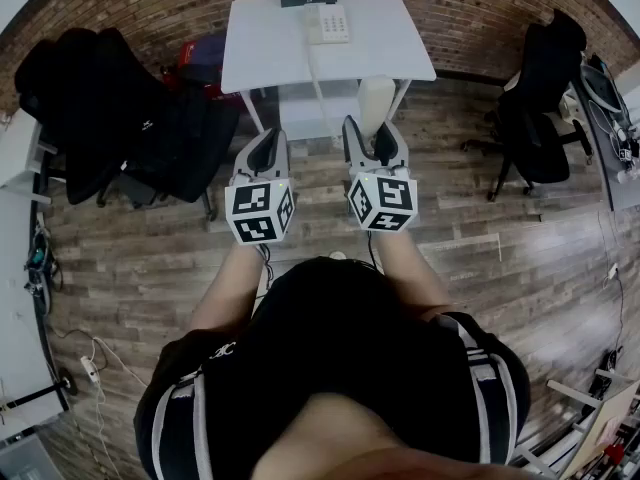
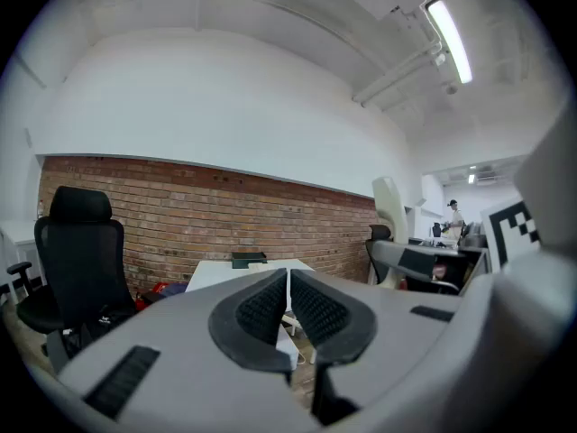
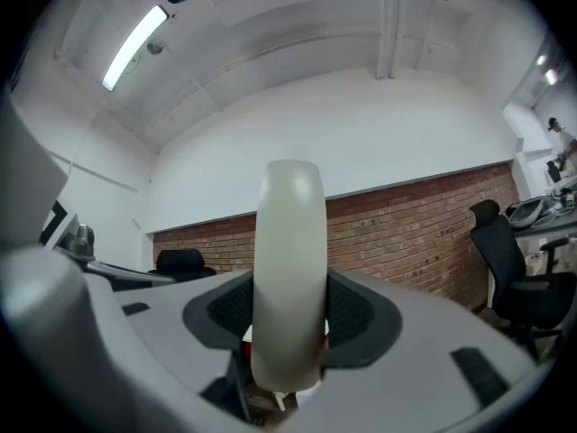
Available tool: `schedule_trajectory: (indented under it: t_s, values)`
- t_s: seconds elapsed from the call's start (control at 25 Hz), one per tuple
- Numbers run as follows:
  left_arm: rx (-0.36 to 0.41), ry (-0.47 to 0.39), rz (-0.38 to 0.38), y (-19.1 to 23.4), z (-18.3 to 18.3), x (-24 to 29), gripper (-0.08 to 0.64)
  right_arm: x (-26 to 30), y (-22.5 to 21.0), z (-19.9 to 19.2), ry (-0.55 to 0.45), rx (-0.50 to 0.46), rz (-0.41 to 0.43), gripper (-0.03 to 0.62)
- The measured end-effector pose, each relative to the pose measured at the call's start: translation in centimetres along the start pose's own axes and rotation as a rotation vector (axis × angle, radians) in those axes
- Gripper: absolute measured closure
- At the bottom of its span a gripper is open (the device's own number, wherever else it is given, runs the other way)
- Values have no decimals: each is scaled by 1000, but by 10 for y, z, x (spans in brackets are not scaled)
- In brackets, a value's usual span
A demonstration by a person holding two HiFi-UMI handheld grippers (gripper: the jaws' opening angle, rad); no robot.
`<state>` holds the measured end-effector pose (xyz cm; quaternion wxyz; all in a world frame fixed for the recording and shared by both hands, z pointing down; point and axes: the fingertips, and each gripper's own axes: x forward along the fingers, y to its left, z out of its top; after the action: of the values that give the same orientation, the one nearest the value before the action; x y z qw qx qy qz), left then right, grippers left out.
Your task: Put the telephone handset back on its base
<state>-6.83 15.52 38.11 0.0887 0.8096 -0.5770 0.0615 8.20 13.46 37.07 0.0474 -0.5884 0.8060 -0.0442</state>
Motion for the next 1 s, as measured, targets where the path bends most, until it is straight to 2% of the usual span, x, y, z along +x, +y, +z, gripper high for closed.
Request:
schedule_trajectory:
  t_s: [0.56,1.0]
  values:
    - [19,4,5,-19,0,4,548,-5,-11,1,-18,-6,22,394]
    - [29,0,44,-25,6,25,548,13,-27,4,-23,2,63,394]
